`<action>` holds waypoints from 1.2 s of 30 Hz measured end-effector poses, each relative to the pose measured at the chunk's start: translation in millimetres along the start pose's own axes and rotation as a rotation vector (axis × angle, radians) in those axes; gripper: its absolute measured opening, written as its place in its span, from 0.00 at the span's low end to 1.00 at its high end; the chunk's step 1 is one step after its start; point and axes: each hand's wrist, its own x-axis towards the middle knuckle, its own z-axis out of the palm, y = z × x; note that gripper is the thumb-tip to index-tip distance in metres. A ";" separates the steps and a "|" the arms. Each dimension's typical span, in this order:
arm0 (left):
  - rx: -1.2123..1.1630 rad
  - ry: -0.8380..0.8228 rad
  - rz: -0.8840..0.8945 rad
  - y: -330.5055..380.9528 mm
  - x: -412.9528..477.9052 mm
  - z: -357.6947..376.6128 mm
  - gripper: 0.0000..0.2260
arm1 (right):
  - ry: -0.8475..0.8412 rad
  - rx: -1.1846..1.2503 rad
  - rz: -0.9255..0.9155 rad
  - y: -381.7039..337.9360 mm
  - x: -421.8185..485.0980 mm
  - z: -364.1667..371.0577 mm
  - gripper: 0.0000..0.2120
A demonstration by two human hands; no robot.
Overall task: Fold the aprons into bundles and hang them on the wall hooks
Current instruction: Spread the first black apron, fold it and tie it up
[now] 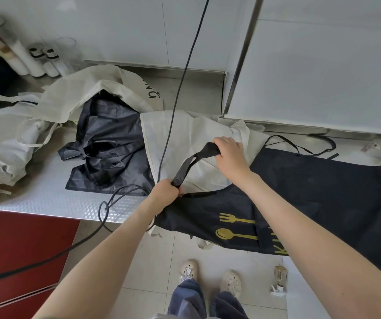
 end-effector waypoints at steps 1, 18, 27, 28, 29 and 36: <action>-0.037 0.004 -0.023 -0.8 2.0 -1.2 0.09 | -0.002 0.020 0.016 0.0 0.2 0.3 0.11; 0.247 0.269 0.112 -5.0 4.3 13.2 0.13 | -0.540 -0.232 -0.084 54.9 -58.0 27.7 0.12; 0.311 0.501 0.096 -17.7 -1.5 17.6 0.10 | -0.161 -0.260 0.029 66.0 -55.0 25.8 0.11; 0.333 0.602 0.181 -18.9 -1.0 20.7 0.14 | -0.165 -0.261 0.039 67.7 -57.1 25.6 0.15; 0.408 0.677 0.268 -18.3 -0.2 24.9 0.21 | -0.167 -0.260 0.056 70.1 -60.4 25.7 0.20; 0.922 0.453 0.821 23.6 -7.6 74.4 0.33 | -0.083 -0.247 0.114 105.9 -113.7 27.1 0.24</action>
